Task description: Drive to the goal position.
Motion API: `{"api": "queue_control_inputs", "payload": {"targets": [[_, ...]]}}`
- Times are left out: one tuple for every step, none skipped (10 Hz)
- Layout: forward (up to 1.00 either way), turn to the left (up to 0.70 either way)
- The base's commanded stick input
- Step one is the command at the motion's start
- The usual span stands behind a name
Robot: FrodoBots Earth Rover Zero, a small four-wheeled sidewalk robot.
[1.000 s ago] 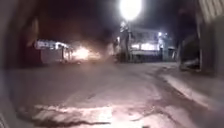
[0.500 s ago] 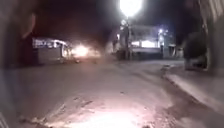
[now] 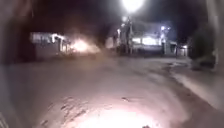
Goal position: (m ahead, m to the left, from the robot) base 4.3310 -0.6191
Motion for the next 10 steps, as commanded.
{"api": "queue_control_inputs", "payload": {"targets": [[0.70,0.01],[0.70,0.01],[0.70,0.01],[0.70,0.01],[0.70,0.01],[0.70,0.01],[0.70,0.01],[0.70,0.01],[0.70,0.01],[0.70,0.01]]}}
